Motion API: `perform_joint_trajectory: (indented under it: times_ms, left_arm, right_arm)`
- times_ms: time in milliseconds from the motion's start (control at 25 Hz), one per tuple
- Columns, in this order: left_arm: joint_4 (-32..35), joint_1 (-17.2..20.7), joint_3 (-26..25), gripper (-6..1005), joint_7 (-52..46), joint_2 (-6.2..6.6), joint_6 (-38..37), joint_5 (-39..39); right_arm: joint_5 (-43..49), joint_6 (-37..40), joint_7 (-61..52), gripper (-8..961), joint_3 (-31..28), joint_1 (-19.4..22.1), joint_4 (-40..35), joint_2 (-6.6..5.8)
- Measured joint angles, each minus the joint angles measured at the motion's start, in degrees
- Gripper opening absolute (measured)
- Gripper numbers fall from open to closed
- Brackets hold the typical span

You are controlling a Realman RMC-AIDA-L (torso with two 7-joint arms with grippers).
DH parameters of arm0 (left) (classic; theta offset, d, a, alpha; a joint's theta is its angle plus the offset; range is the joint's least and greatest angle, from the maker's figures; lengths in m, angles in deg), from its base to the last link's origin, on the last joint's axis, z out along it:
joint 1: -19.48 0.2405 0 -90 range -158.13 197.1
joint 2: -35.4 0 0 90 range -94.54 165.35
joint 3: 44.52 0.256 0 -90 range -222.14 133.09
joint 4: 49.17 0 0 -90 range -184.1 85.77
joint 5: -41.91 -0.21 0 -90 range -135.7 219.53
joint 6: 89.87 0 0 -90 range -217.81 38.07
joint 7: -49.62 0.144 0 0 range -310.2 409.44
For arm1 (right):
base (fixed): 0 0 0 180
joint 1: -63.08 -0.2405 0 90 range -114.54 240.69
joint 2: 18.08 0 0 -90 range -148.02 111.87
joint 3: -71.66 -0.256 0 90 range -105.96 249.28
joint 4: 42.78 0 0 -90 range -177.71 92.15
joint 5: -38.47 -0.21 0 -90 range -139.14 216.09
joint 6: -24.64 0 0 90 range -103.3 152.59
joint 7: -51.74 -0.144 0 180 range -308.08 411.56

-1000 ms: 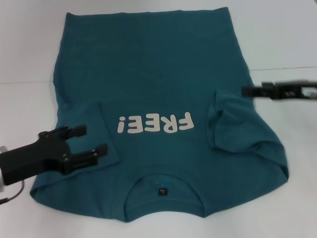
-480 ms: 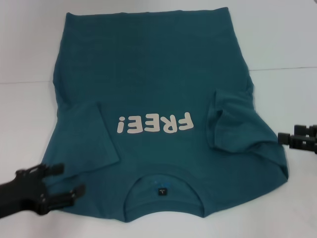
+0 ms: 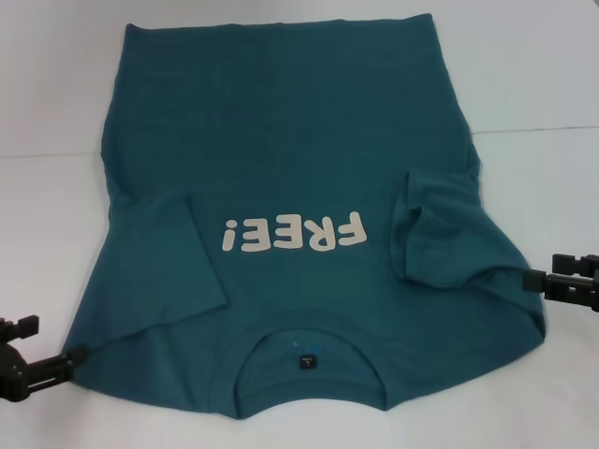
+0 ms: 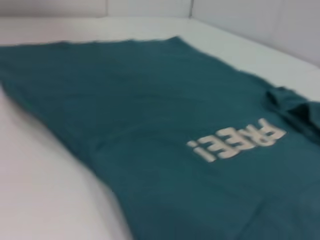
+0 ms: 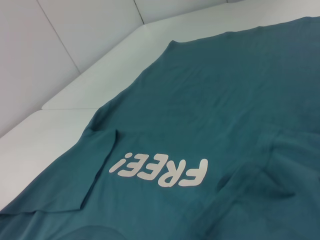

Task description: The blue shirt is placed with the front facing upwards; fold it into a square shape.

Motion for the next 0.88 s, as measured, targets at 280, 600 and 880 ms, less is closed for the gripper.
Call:
perform_joint_trajectory:
  times_ms: [280, 600, 880]
  left_arm:
    - [-3.1, -2.2, -0.1, 877, -2.6, 0.1, 3.3, -3.6]
    - [-6.3, -4.5, -0.1, 877, -3.2, 0.34, 5.9, -5.5]
    - [-6.9, -6.0, 0.1, 876, -4.9, 0.21, 7.6, -8.0]
  right_arm:
    - [0.1, -0.1, 0.1, 775, -0.2, -0.8, 0.1, -0.06]
    - [0.1, -0.3, 0.1, 774, -0.2, -1.3, 0.6, -0.07]
    - [0.1, -0.4, -0.2, 774, -0.2, -1.4, 1.0, -0.07]
